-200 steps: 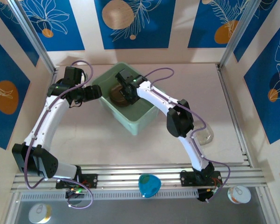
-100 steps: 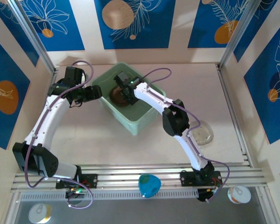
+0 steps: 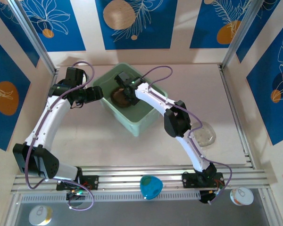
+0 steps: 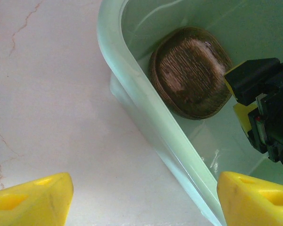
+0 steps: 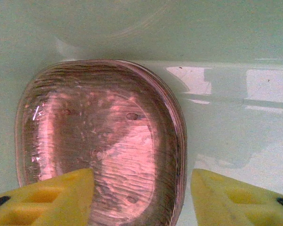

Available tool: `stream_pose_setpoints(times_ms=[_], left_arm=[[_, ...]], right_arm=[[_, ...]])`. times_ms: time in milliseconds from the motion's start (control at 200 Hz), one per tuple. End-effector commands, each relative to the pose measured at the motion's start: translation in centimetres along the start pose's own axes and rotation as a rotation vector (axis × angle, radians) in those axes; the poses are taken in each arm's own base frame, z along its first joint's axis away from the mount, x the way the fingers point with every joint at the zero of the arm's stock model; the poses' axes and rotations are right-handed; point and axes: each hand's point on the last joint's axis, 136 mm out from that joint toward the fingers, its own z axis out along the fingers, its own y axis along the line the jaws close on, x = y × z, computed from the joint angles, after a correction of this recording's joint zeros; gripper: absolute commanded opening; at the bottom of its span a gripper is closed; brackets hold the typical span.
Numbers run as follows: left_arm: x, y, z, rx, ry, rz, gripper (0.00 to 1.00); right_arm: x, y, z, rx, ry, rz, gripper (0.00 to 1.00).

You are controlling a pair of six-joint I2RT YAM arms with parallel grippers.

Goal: Place the plates into the plastic bin on the countertop

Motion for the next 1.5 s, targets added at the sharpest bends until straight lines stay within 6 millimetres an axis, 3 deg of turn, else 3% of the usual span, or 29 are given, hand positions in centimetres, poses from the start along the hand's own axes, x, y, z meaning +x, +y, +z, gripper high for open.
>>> stream_pose_setpoints(times_ms=[0,220,405,625,815,1020,1250,1350,1495], left_arm=[[0.4,0.2,-0.1,0.002,0.026,-0.024,0.8],[0.0,0.0,-0.3,0.002,0.017,-0.021,0.8],[-0.6,-0.1,-0.5,-0.001,0.005,-0.009,0.8],[-1.1,-0.4,-0.2,0.014,-0.009,-0.007,0.8],[-1.3,-0.6,0.8,0.02,-0.001,-0.032,0.8],[-2.0,-1.9,2.1,0.093,-0.009,-0.068,0.8],[-2.4,-2.2,3.5,0.089,0.022,-0.086,0.8],[-2.6,-2.1,3.7,0.073,0.031,-0.09,0.8],[-2.8,-2.4,3.8,0.055,0.03,-0.087,0.8]], right_arm=[[-0.9,1.9,-2.4,-0.065,-0.048,-0.006,0.63],[-1.7,3.7,-6.2,-0.152,-0.076,-0.021,0.71],[-3.5,5.5,-11.6,-0.266,-0.149,-0.095,0.73],[-6.1,4.6,-15.8,-0.301,-0.163,-0.212,0.76],[-8.8,1.4,-17.0,-0.284,-0.115,-0.321,0.76],[-12.9,-3.5,-17.7,-0.276,-0.088,-0.391,0.73],[-17.1,-9.7,-16.6,-0.289,-0.083,-0.312,0.67],[-17.9,-12.1,-16.2,-0.231,-0.085,-0.326,0.66],[-17.5,-16.3,-15.3,-0.164,0.0,-0.276,0.66]])
